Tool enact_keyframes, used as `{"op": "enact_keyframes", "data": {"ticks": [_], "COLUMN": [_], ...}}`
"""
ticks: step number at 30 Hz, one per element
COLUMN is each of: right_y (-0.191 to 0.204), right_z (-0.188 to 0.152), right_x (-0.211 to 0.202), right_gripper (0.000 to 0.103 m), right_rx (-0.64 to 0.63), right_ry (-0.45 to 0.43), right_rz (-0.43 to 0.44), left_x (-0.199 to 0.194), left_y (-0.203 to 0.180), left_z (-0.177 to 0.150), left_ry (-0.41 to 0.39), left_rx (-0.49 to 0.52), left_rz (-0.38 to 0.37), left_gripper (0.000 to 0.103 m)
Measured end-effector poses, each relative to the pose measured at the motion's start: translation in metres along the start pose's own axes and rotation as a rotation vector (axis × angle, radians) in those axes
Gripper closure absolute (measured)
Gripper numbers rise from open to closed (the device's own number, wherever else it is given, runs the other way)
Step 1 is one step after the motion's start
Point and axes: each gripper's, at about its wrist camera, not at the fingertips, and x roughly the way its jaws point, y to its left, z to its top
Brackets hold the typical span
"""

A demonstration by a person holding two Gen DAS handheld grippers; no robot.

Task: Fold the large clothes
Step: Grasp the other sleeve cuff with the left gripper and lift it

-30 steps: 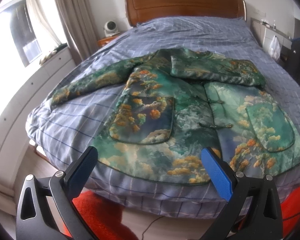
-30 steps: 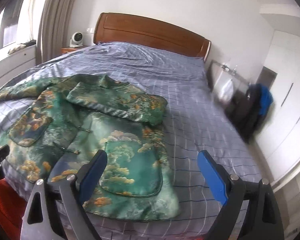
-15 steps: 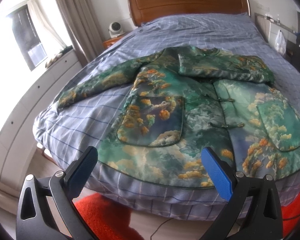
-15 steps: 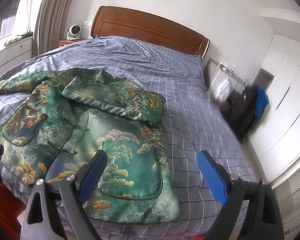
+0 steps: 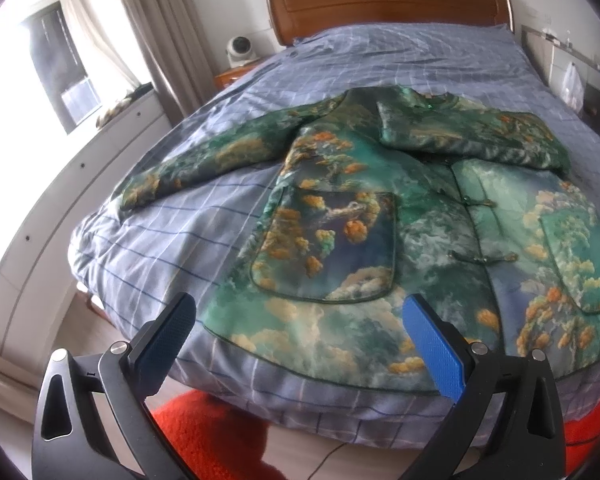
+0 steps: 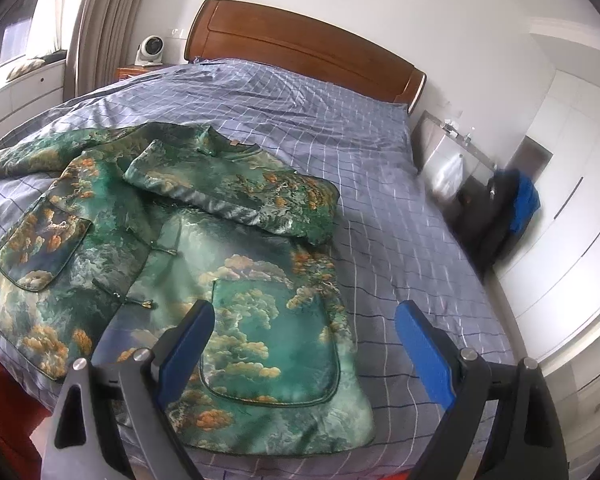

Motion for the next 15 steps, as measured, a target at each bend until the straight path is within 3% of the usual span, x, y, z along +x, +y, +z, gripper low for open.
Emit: {"op": "enact_keyframes", "data": {"ticks": [6,8,12,15], "right_y": [0.013,0.02,0.032,0.036], "right_z": [0.004,0.003,-0.001,-0.003], "right_x": [0.004,0.005,0.009,0.012], "right_gripper": [0.012,0.012,0.012,0.012], "right_rx": [0.017,0.007,-0.014,-0.027], "right_ry": [0.0,0.003,0.017,0.021], "right_rz": [0.113,0.152,0.223,0.235], "left_x": [0.019,0.029,0.065,0.118], "left_y": [0.044,0.07,0.132,0.203], "left_z": [0.022,0.035,0.067,0.094], "left_ry": [0.023,0.016,0.002,0.053], "left_rx": [-0.08,-0.113,-0.142,-0.226], "left_rz": [-0.086,-0.074,0.019,0.009], "left_gripper": [0.0,0.0,0.0,0.0]}}
